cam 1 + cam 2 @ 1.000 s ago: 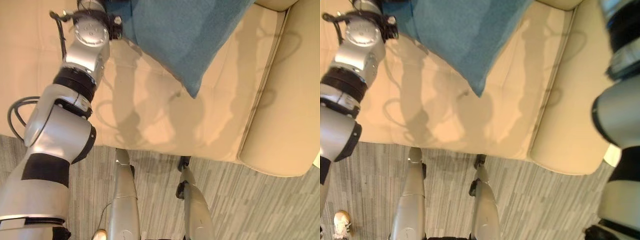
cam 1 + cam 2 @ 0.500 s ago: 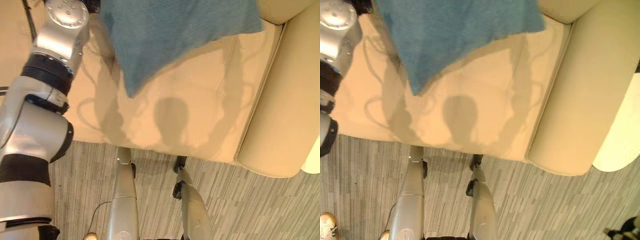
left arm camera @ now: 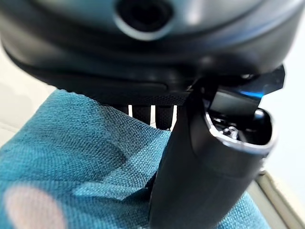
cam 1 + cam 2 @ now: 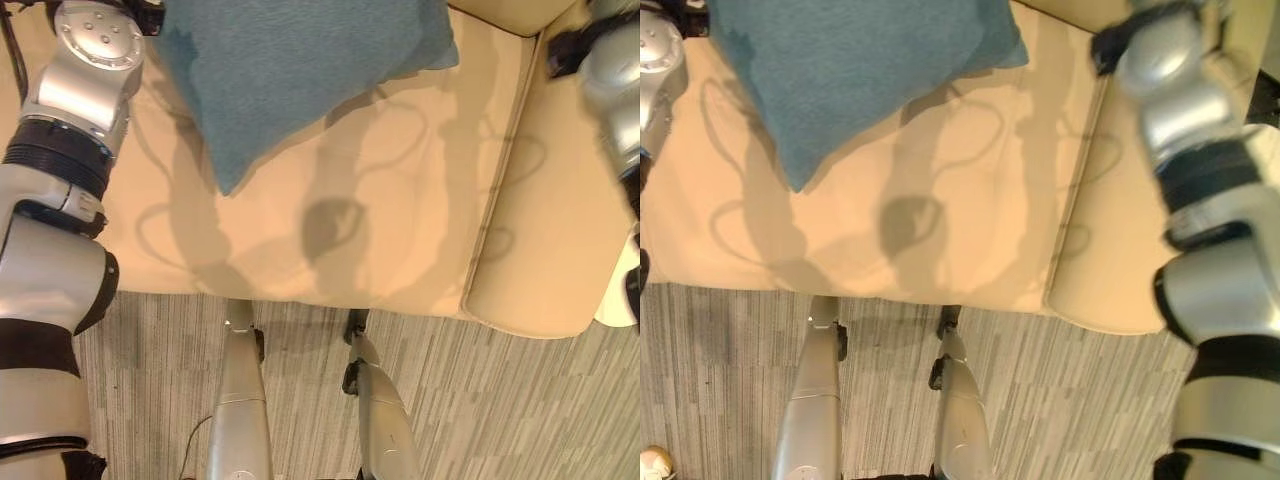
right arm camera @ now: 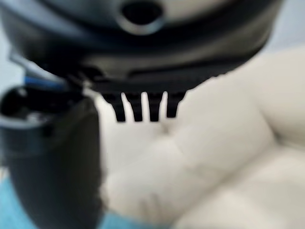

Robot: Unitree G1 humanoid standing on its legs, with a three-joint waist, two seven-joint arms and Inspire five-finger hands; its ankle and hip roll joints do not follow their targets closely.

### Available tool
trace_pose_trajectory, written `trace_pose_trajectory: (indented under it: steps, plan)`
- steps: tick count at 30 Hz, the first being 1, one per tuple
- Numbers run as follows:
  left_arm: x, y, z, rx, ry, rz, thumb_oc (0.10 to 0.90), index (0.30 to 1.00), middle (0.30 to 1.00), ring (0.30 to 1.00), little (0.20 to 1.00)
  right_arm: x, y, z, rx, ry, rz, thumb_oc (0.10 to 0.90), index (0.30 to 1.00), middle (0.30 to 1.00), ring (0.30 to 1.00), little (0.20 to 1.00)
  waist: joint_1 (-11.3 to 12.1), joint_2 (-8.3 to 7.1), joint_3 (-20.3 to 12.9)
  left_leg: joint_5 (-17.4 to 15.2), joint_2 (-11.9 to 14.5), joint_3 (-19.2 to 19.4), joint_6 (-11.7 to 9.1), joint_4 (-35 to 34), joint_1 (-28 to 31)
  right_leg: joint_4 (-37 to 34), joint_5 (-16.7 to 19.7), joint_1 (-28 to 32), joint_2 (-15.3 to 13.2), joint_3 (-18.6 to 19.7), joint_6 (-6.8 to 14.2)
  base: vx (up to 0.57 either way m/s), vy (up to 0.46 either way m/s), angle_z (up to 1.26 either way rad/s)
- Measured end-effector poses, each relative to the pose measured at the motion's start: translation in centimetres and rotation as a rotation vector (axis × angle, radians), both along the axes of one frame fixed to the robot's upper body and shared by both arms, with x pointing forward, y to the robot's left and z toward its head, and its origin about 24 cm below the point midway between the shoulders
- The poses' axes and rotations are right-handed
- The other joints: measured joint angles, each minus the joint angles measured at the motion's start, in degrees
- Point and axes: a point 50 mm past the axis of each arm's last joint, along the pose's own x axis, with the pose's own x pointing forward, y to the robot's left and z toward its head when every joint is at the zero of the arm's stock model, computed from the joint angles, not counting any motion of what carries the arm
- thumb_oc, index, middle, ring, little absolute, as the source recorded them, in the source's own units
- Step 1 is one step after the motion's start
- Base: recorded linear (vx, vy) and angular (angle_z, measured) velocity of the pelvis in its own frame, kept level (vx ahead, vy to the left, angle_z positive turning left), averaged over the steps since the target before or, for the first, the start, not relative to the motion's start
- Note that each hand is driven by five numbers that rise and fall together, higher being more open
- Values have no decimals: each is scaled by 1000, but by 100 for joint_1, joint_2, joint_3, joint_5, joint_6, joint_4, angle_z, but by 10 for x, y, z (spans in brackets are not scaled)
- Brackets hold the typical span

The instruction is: Pick up all the scattered cushions and arrange them neatly on the sofa.

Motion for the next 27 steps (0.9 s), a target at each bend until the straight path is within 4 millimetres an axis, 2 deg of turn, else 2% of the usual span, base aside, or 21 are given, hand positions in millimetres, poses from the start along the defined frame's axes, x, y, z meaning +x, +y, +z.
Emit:
trace_pose_trajectory:
  steps: [3, 5, 6, 9, 12, 16, 18, 23, 25, 27]
  plan:
    - [1, 5, -5, -11, 7, 25, 400, 300, 300, 300, 300, 10, 30, -24, 61, 56, 82, 800, 900, 900, 900, 900, 6, 4, 3, -17, 43, 124, -4, 2, 113, 26, -1, -1, -6, 107, 0, -41, 45, -16]
    - [2, 6, -9, -19, 15, 26, 400, 300, 300, 300, 300, 12, 43, -29, 113, 60, 119, 800, 900, 900, 900, 900, 26, 7, 4, -18, 53, 173, -5, 2, 153, 27, -1, -3, -9, 152, 0, -33, 36, -17]
    - [5, 3, -14, -26, 25, 20, 400, 300, 300, 300, 300, 14, 56, -35, 204, 62, 165, 800, 900, 900, 900, 900, 77, 11, 7, -89, 79, 214, -19, 5, 193, 29, -2, -3, 0, 161, -1, -19, 19, -15]
    - [8, -5, -18, -33, 28, 12, 400, 300, 300, 300, 300, 16, 73, -48, 337, 92, 228, 800, 900, 900, 900, 900, 109, 19, 11, -143, 77, 236, -67, 15, 199, 30, -39, -5, -4, 200, -54, -16, 13, -6]
    - [13, -14, -23, -28, 45, 2, 400, 300, 300, 300, 300, 14, 87, -74, 448, 130, 241, 800, 900, 900, 900, 900, 147, 30, 12, -183, 13, 282, -12, 51, 198, 2, -45, -19, -72, 310, -48, -4, 17, -2]
    - [16, -22, -26, -43, 52, 4, 400, 300, 300, 300, 300, 11, 90, -116, 496, 211, 196, 800, 900, 900, 900, 900, 154, 83, 24, -218, -55, 303, 41, 118, 214, -65, -32, 77, -129, 308, -62, -7, 22, 5]
    - [16, -19, -31, -50, 52, 21, 400, 300, 300, 300, 300, 10, 90, -132, 503, 248, 168, 800, 900, 900, 900, 900, 159, 110, 41, -222, -76, 313, 46, 126, 274, -64, -15, 142, -152, 304, -34, -5, 32, 4]
    - [21, -15, -46, -43, 105, 74, 400, 300, 300, 300, 300, -7, 91, -179, 582, 314, 169, 800, 900, 900, 900, 900, 77, 111, 41, -268, -97, 328, 92, 139, 549, -55, -15, 417, -179, 299, -34, -14, 19, 1]
    - [23, -13, -54, -66, 121, 73, 400, 300, 300, 300, 300, -10, 95, -191, 598, 347, 188, 800, 900, 900, 900, 900, 67, 116, 39, -328, -83, 352, 76, 205, 601, -33, -15, 454, -176, 308, -34, -38, 43, -10]
    - [23, -11, -57, -77, 123, 77, 400, 300, 300, 300, 300, -10, 104, -192, 707, 361, 275, 800, 900, 900, 900, 900, 66, 124, 38, -364, -73, 381, 64, 265, 594, -21, -21, 441, -177, 321, -33, -36, 29, -12]
